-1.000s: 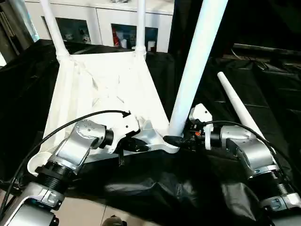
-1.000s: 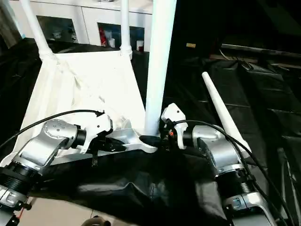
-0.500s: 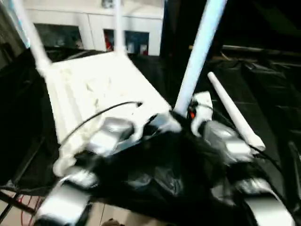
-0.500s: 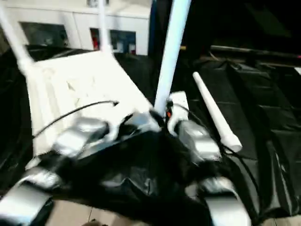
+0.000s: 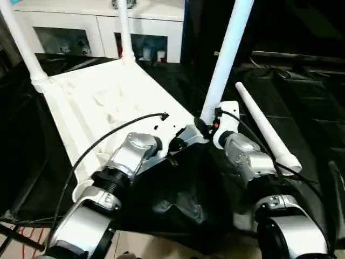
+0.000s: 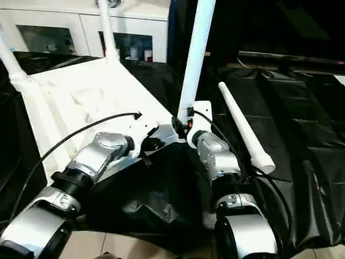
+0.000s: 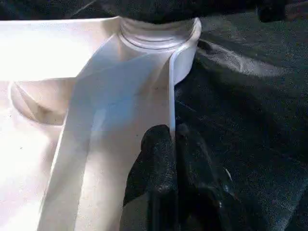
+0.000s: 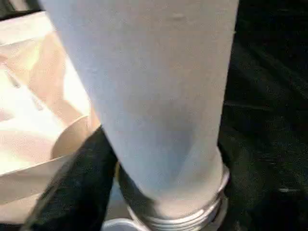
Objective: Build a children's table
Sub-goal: Rotate leg to tighten
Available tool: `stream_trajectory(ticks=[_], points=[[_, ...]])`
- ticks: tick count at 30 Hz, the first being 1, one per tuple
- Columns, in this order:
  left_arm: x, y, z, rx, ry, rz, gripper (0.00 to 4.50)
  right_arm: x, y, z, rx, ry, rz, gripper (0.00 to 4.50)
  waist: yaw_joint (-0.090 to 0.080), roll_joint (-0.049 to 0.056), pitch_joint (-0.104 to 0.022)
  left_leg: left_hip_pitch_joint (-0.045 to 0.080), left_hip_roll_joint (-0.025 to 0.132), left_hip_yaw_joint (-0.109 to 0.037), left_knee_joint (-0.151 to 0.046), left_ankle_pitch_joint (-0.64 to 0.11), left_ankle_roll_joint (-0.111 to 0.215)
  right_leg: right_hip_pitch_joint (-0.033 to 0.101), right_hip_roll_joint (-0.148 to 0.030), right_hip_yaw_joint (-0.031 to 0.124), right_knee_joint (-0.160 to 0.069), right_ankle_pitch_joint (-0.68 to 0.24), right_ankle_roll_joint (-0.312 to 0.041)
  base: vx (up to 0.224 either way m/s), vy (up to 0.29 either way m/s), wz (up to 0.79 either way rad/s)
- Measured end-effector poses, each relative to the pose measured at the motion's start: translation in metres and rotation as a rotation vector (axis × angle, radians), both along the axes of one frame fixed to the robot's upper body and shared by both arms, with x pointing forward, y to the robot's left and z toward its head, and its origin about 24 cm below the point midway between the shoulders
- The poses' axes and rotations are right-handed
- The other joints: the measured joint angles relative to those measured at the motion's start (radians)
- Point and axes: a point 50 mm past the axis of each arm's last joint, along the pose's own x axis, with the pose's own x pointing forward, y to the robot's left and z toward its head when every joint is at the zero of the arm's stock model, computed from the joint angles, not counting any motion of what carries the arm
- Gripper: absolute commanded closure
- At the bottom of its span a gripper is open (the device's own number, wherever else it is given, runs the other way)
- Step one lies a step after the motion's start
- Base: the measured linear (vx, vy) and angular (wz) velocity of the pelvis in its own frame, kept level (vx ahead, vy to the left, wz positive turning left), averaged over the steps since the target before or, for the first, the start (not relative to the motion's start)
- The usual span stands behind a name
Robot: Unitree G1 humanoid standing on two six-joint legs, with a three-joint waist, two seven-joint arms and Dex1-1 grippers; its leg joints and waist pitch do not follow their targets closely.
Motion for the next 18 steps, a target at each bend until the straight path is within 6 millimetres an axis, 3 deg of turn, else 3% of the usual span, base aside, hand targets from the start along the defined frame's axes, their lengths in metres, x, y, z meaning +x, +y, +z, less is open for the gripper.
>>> stream_trajectory(ticks=[15,18], points=[[-0.024,0.038,0.001,-0.022,0.016,-0.244,4.50,-0.035,-0.036,0.002,-0.178,-0.070,0.518,0.97,0.010,0.010,0.002,-0.001,0.000,0.000,-0.003,0.000,0.000,-0.003,0.000,0.000,-0.001,0.000,-0.001,0.000,0.000,0.00],[-0.033,0.040,0.002,-0.028,0.037,-0.340,4.50,-0.043,-0.034,0.001,-0.186,-0.058,0.618,0.97,0.026,0.013,0.003,-0.003,0.000,0.001,-0.003,0.000,0.000,-0.004,0.000,0.000,-0.001,0.000,-0.001,0.000,0.000,0.00]])
